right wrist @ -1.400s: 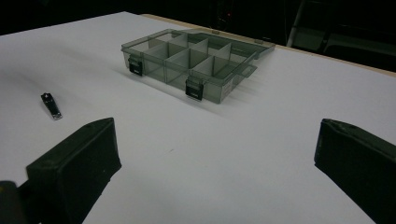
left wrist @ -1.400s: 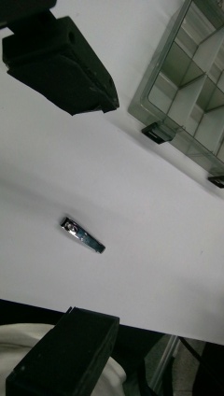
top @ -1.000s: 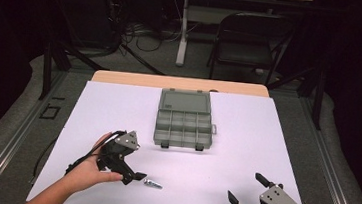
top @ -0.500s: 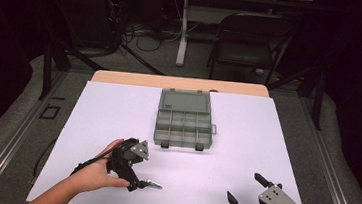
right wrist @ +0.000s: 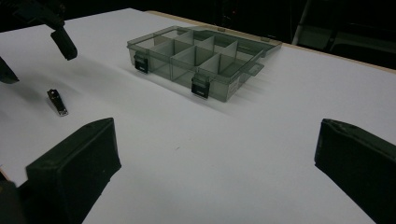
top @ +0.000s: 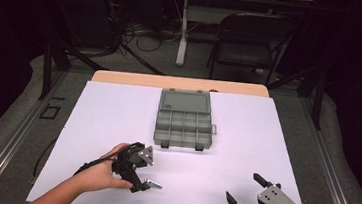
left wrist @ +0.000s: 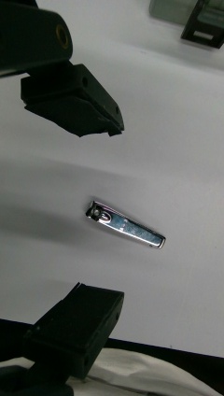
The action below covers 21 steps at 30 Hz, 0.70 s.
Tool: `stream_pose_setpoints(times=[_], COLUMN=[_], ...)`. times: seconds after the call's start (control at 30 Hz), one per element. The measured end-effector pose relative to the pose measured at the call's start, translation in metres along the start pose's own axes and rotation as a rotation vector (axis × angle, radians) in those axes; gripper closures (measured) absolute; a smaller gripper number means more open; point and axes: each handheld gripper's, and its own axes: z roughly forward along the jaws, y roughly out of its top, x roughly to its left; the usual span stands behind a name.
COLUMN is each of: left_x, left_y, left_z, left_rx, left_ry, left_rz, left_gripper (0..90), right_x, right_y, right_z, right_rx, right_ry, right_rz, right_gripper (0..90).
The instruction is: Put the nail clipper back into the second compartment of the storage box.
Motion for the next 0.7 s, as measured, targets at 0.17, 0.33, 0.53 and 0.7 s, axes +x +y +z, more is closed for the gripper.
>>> stream_pose_setpoints(times=[0.17,0.33,0.53,0.7], left_x=[-0.001,-0.004,-0.007,-0.008], left_y=[0.003,0.009,0.013,0.013], left_z=[0.006,0.012,0.016,0.018], left_rx=[0.052,0.110,0.143,0.160], left_ry=[-0.003,0.017,0.045,0.062], left_rz=[0.032,0.065,0.099,0.105], left_gripper=[18.8,27.4,39.2,47.1], right_x=[0.000,0.000,0.000,0.000], right_y=[0.000,0.000,0.000,0.000], right_z=[0.000,0.000,-0.001,0.000], right_rx=[0.000,0.002,0.003,-0.002], right_ry=[0.000,0.002,0.006,0.011], right_rz=[0.001,0.003,0.003,0.005], right_gripper=[0.0,0.0,0.0,0.0])
